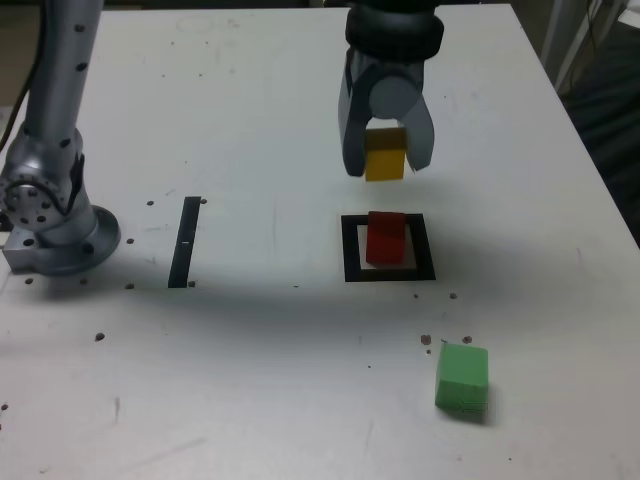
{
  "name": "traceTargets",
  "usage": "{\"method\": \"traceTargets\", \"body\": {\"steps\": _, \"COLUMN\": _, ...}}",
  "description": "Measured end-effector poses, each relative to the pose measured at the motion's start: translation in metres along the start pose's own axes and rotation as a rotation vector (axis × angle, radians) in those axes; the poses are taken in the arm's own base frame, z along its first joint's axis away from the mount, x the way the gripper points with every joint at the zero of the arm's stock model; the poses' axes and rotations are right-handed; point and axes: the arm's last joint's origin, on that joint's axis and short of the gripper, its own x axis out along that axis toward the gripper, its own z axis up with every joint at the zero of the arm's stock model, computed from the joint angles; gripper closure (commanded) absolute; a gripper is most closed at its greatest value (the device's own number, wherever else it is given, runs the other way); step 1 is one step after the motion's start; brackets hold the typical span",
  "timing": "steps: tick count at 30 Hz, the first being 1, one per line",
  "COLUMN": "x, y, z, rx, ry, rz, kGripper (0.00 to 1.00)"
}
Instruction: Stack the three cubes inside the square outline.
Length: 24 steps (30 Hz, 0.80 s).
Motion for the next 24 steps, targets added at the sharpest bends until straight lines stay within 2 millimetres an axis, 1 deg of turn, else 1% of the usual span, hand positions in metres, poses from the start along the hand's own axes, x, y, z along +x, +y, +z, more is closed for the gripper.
{"method": "traceTargets", "body": {"steps": 6, "x": 0.007, "y": -0.023, "z": -0.001, "rx": 0.025, "ry": 0.002, "rz": 0.001, "kGripper": 0.75}}
{"method": "traceTargets", "body": {"steps": 10, "x": 0.008, "y": -0.033, "z": 0.0, "rx": 0.039, "ry": -0.004, "rz": -0.004, "kGripper": 0.75}}
{"method": "traceTargets", "body": {"steps": 14, "x": 0.01, "y": -0.037, "z": 0.001, "rx": 0.048, "ry": -0.009, "rz": -0.008, "kGripper": 0.75}}
{"method": "traceTargets", "body": {"steps": 24, "x": 0.025, "y": -0.038, "z": 0.008, "rx": 0.048, "ry": 0.014, "rz": -0.017, "kGripper": 0.75}}
